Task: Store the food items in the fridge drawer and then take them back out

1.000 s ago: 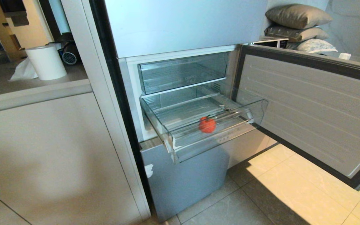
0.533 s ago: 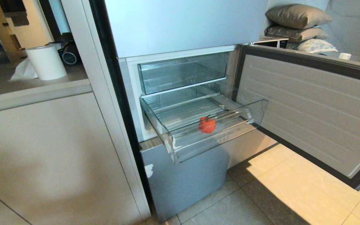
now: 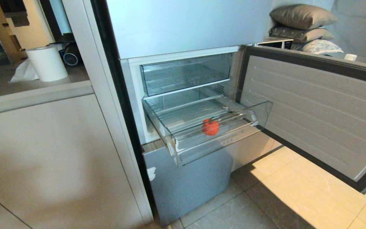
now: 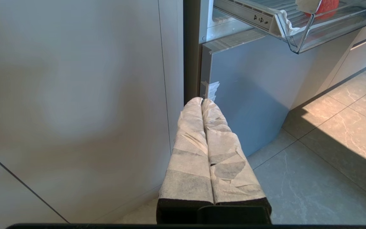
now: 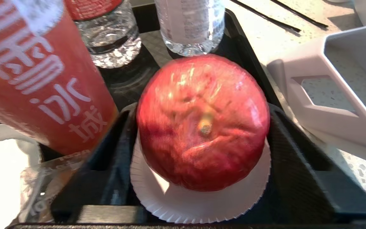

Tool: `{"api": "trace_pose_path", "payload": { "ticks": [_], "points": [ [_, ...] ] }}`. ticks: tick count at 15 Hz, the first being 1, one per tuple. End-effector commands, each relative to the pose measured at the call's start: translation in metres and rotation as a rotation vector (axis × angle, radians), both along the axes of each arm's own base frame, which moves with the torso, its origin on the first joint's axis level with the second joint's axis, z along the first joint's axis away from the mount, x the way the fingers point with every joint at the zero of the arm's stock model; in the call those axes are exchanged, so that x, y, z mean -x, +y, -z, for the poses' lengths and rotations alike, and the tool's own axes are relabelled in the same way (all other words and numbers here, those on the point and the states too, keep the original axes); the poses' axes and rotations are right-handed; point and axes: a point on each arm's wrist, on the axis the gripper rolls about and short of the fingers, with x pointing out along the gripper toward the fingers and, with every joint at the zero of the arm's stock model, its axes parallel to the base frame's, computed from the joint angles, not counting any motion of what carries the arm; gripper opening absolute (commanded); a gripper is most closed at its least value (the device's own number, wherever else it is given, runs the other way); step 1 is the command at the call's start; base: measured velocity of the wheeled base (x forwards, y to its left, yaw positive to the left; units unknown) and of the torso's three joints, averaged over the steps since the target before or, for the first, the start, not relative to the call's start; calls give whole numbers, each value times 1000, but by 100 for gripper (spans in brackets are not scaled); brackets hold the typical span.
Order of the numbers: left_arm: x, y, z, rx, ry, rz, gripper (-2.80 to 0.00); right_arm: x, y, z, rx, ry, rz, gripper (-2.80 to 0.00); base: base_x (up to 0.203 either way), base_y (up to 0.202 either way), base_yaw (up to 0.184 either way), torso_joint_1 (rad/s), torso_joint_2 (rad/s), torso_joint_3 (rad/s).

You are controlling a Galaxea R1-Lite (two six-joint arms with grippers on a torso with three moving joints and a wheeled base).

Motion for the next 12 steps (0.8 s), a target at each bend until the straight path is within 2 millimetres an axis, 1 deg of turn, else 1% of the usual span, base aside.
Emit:
{"api": "trace_pose_path", "payload": {
  "ticks": [1, 4, 6, 10, 12],
  "points": [
    [0, 0, 0, 0, 1, 0, -280, 0, 1, -4, 11, -2, -11, 0, 0, 0, 0, 0, 0, 0],
    [0, 0, 0, 0, 1, 0, -280, 1, 4, -14, 26, -8, -11, 0, 0, 0, 0, 0, 0, 0],
    [0, 0, 0, 0, -1, -1, -280, 2, 10, -26, 39, -12, -11, 0, 0, 0, 0, 0, 0, 0],
    [0, 0, 0, 0, 0, -1, -280, 9, 33, -59, 73, -24, -12, 0, 0, 0, 0, 0, 0, 0],
    [0, 0, 0, 0, 0, -1, -280, 14, 52, -82, 101, -33, -14, 0, 0, 0, 0, 0, 0, 0]
  ]
}}
